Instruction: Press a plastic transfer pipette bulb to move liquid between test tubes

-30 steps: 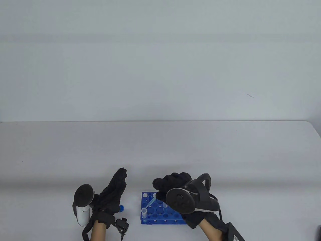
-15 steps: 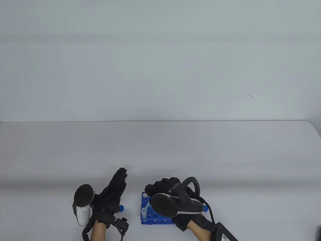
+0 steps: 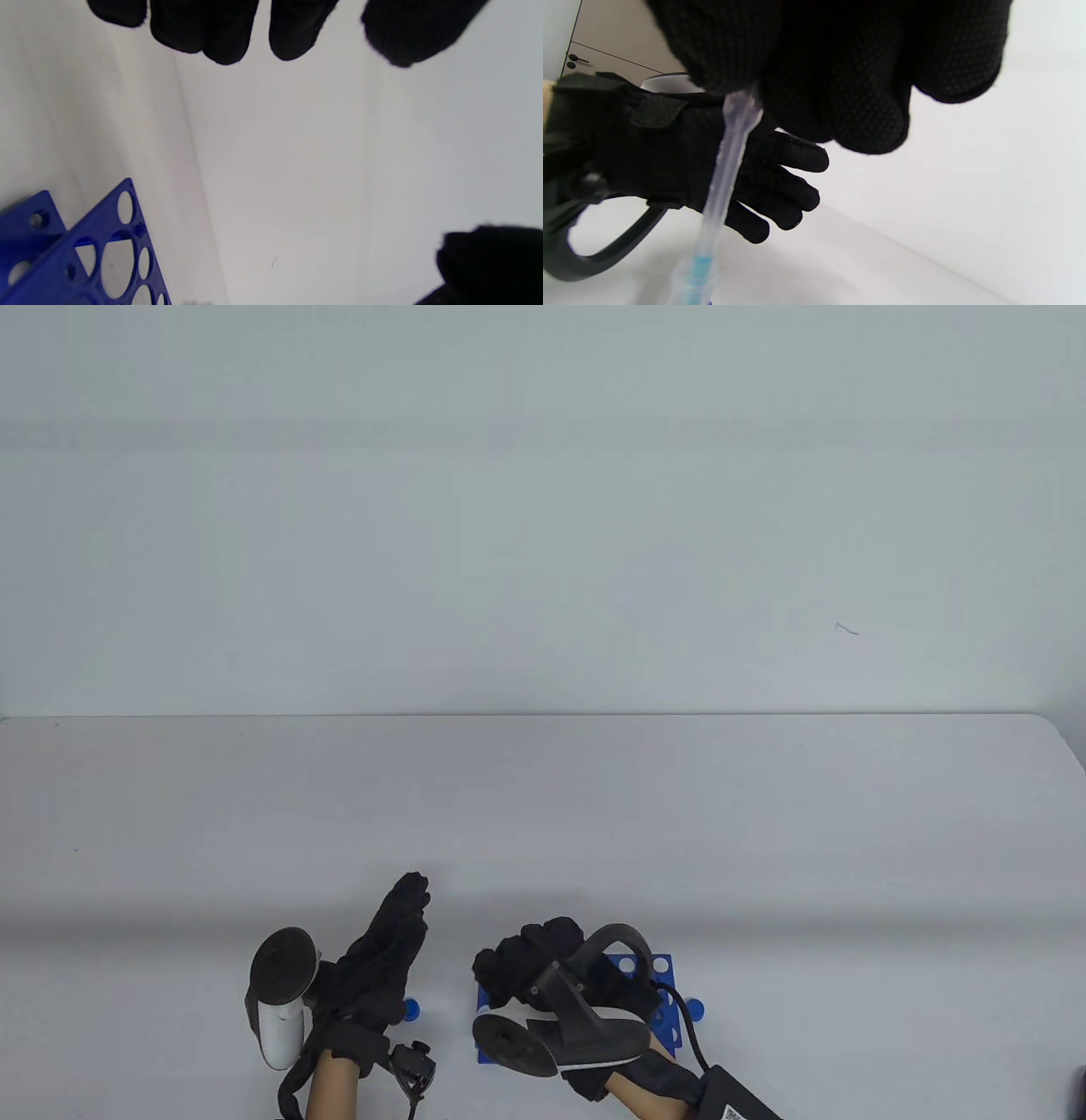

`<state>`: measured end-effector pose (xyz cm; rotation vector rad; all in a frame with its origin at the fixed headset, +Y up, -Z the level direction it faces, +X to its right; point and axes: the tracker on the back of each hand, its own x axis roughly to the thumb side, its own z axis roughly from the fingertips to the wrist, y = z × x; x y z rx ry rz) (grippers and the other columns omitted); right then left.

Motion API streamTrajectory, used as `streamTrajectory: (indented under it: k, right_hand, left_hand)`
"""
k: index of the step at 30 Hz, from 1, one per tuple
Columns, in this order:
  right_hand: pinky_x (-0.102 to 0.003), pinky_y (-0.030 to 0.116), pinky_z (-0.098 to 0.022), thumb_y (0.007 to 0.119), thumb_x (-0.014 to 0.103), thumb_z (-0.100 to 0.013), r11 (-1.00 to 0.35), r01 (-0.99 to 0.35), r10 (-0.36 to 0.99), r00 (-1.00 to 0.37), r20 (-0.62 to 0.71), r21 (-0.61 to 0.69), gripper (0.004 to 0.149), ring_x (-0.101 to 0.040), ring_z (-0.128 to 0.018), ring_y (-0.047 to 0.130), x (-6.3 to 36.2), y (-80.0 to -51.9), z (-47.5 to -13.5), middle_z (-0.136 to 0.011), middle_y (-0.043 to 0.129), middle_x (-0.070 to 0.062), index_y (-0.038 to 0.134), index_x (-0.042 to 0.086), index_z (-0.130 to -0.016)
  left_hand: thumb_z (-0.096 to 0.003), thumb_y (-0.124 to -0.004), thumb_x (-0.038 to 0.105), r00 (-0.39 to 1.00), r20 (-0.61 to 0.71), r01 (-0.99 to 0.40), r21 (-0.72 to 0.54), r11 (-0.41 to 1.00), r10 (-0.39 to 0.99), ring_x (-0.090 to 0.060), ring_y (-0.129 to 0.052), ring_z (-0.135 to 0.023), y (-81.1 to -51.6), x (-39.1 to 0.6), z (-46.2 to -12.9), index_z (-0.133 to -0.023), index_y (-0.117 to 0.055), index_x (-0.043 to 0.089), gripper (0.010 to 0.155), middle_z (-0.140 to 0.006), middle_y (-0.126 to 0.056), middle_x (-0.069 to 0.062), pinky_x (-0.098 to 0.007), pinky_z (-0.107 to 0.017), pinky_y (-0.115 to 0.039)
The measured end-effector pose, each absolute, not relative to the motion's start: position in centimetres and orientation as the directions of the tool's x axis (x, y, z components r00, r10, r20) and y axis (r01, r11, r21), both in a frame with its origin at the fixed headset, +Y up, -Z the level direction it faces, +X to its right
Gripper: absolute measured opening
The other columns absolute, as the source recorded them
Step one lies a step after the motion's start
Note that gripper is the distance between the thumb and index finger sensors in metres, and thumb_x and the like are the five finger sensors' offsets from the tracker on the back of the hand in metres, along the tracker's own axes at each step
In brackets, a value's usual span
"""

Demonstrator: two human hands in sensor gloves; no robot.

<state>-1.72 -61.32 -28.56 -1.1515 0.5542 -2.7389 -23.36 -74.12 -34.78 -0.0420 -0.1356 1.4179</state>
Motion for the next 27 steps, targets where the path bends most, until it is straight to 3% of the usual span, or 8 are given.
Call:
streamTrajectory:
  k: [13,21,27]
  right_hand:
    - [-0.043,0.084,-0.048,0.083,0.036,-0.03,-0.878,-0.049,-0.314,-0.692,0.65,-0.477,0.039,-0.014,-0.041,0.104,-1.66,-61.49,-28.33,-0.051,0.105,0.007,0.092,0.024,-0.066]
    - [-0.043,0.084,-0.048,0.083,0.036,-0.031,-0.886,-0.056,-0.298,-0.693,0.657,-0.461,0.038,-0.014,-0.042,0.104,-1.62,-61.71,-28.56,-0.051,0.104,0.007,0.091,0.024,-0.066]
    - [-0.045,0.083,-0.048,0.084,0.037,-0.033,-0.929,-0.096,-0.181,-0.725,0.665,-0.357,0.042,-0.015,-0.044,0.104,-0.77,-60.97,-29.14,-0.055,0.104,0.005,0.09,0.022,-0.072]
  left_hand:
    - [-0.0475,-0.06,0.067,0.145,0.071,-0.982,-0.11,0.152,0.987,-0.042,-0.041,-0.112,-74.09,-23.35,-34.77,-0.118,-0.04,0.031,0.082,-0.126,-0.041,-0.016,-0.065,-0.08,-0.04]
    - [-0.0476,-0.06,0.067,0.146,0.071,-0.982,-0.11,0.153,0.987,-0.042,-0.041,-0.112,-74.09,-23.35,-34.76,-0.118,-0.04,0.031,0.081,-0.126,-0.041,-0.016,-0.065,-0.08,-0.04]
    - [-0.0475,-0.06,0.067,0.145,0.071,-0.982,-0.11,0.153,0.987,-0.042,-0.041,-0.112,-74.09,-23.35,-34.76,-0.118,-0.04,0.031,0.082,-0.126,-0.041,-0.016,-0.065,-0.08,-0.04]
